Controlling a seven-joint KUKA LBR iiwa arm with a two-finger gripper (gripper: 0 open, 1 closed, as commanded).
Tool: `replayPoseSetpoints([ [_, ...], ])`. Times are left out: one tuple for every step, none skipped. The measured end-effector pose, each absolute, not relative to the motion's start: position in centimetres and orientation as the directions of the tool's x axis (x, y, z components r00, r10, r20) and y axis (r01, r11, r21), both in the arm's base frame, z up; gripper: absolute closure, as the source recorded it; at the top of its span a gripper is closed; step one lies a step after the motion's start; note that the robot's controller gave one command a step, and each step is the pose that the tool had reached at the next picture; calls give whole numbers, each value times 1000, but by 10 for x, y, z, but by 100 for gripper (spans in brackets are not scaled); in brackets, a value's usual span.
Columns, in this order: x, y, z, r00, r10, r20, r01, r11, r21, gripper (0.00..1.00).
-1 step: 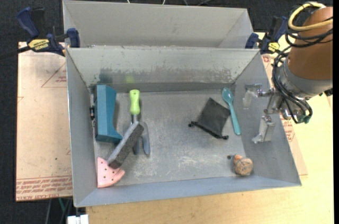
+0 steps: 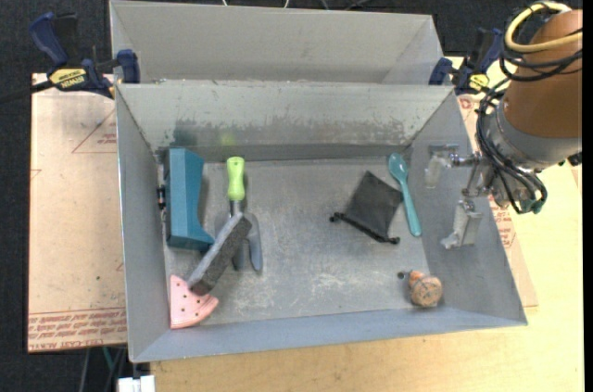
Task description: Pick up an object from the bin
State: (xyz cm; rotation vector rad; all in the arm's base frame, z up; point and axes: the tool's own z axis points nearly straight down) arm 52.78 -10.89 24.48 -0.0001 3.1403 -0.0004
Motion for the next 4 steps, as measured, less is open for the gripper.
replayPoseSetpoints([
  [545, -92, 173, -995, 95, -6, 95, 995, 1, 0],
  [569, -43, 160, -972, 235, -15, 234, 972, 5, 0],
  [555, -33, 135, -960, 281, -5, 281, 960, 2, 0],
  [561, -73, 68, -924, 383, -12, 383, 924, 3, 0],
])
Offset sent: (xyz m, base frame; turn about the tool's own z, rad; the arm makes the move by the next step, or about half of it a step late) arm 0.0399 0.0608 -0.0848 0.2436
